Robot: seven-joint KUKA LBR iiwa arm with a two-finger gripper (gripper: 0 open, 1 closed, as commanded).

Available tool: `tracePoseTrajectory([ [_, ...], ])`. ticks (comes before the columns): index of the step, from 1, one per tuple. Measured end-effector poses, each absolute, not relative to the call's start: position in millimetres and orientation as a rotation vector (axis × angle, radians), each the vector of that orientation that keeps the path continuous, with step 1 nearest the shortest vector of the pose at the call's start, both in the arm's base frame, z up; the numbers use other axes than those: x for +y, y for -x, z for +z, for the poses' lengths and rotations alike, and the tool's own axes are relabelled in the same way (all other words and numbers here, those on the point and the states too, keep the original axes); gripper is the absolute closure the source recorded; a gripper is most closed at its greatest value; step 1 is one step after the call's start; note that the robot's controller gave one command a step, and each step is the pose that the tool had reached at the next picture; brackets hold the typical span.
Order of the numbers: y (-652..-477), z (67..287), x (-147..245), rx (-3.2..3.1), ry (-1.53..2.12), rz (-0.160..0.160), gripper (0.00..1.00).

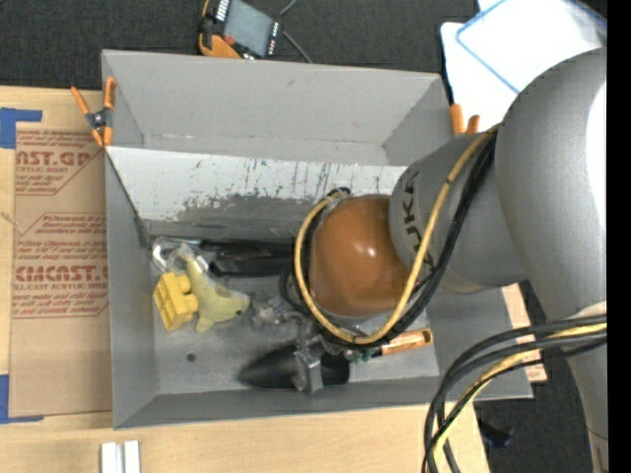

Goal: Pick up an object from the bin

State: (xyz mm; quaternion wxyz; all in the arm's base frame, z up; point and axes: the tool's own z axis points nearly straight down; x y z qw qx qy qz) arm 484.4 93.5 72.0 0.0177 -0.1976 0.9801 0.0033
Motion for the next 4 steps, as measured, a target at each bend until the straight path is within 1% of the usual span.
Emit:
tracePoseTrajectory([
  [1, -483.0, 70, 75, 3.084, 0.526, 0.009, 1.00],
  [2, -483.0, 70, 75, 3.084, 0.525, 0.009, 1.00],
  [3, -482.4, 77, 75, 3.085, 0.526, 0.009, 1.00],
  [4, -480.8, 99, 75, 3.091, 0.528, 0.009, 1.00],
])
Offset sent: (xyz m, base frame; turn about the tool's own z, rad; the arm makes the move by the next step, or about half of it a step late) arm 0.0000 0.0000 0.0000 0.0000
